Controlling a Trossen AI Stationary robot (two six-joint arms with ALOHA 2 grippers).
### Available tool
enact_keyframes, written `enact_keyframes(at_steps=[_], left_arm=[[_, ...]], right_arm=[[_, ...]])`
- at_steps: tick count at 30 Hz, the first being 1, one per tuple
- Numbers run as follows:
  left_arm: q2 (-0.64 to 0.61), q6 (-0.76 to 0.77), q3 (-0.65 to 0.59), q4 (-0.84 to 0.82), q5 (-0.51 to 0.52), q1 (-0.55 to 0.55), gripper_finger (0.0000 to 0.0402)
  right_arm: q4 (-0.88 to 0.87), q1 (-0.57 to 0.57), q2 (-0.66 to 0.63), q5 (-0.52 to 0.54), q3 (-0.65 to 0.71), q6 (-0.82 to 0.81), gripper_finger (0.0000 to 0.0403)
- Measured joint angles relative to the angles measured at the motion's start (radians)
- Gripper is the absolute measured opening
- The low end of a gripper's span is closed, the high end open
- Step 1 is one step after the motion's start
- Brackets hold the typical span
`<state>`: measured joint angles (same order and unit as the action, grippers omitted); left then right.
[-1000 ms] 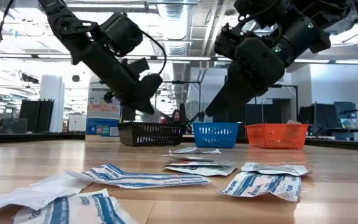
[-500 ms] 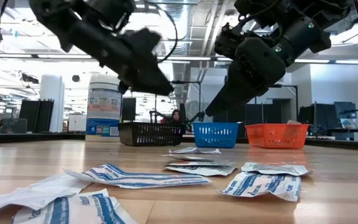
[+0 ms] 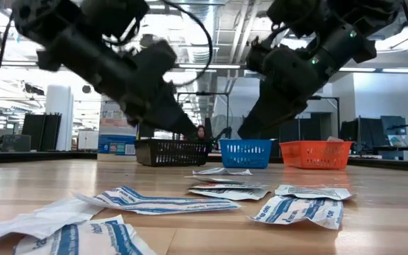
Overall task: Pick & Place First Aid Supplies
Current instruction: Put the blue bandage into the blue bin
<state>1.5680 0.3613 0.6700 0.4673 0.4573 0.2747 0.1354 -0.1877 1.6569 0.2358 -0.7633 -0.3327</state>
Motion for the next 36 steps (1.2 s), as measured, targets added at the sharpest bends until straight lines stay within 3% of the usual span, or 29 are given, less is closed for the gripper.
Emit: enact_keyframes(at_steps=[5,14,18,27,31,36], left_arm=[[0.108,0.003,0.000,0.108,0.007,-0.023,0.0104],[0.229,0.068,0.000,0.206,0.010,-0.056,0.0104],[0.241,0.070,0.001,0.217,0.018,-0.054,0.0104],[0.240,0.070,0.000,0.217,0.012,-0.054,0.0104],[0.240,0.066,0.000,0.217,0.011,-0.054,0.0104],[0.240,0.063,0.000,0.216,0.010,-0.055,0.0104]], right_arm=[[-0.061,0.019,0.000,0.062,0.002,-0.009,0.0102],[-0.077,0.021,0.000,0.067,0.002,-0.035,0.0102],[-0.075,0.020,0.006,0.073,0.002,-0.035,0.0102],[0.013,0.021,0.190,0.085,-0.033,-0.008,0.0102],[0.009,0.021,0.210,0.082,-0.062,0.022,0.0102],[-0.025,0.031,0.209,0.076,-0.064,0.033,0.0071]])
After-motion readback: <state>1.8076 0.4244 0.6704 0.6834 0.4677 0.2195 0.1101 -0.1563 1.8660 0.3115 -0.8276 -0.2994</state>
